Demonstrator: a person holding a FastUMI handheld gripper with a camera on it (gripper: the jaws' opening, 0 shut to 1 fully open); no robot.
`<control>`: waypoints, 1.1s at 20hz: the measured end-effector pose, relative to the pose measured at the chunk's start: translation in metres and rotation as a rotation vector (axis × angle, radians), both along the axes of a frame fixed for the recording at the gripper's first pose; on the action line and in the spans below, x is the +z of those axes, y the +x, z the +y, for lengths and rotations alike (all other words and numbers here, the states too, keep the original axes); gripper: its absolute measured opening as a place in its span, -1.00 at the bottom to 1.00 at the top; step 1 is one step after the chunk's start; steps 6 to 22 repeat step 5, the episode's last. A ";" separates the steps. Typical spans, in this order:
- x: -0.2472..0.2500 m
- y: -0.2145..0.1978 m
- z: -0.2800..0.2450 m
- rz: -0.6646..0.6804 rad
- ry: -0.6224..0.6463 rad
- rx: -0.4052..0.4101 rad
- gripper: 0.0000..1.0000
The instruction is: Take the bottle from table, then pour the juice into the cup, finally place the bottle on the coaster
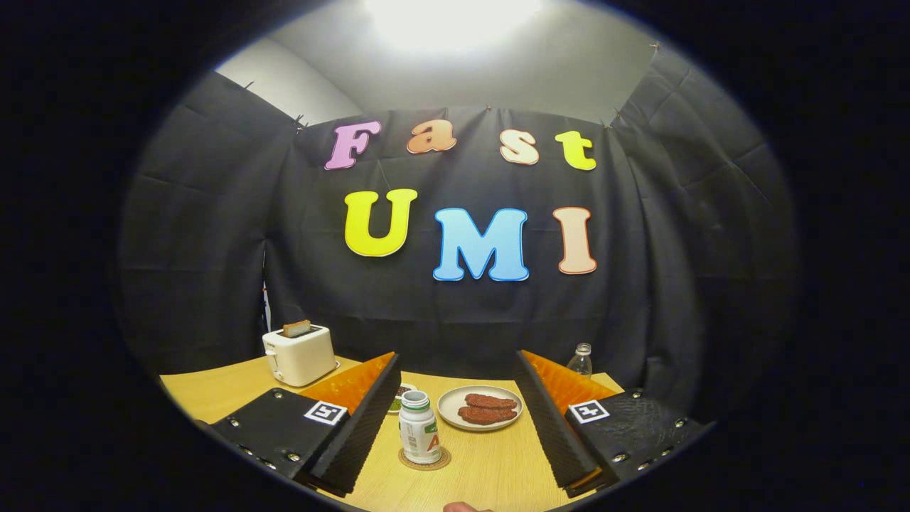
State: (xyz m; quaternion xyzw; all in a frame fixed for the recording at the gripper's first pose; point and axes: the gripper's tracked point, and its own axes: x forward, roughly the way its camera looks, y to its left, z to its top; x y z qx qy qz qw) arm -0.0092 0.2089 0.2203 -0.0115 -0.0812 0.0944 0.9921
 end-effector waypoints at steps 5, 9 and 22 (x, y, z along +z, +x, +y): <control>-0.030 -0.007 -0.024 -0.006 -0.039 0.015 0.96; -0.030 -0.007 -0.024 -0.006 -0.039 0.015 0.96; -0.030 -0.007 -0.024 -0.006 -0.039 0.015 0.96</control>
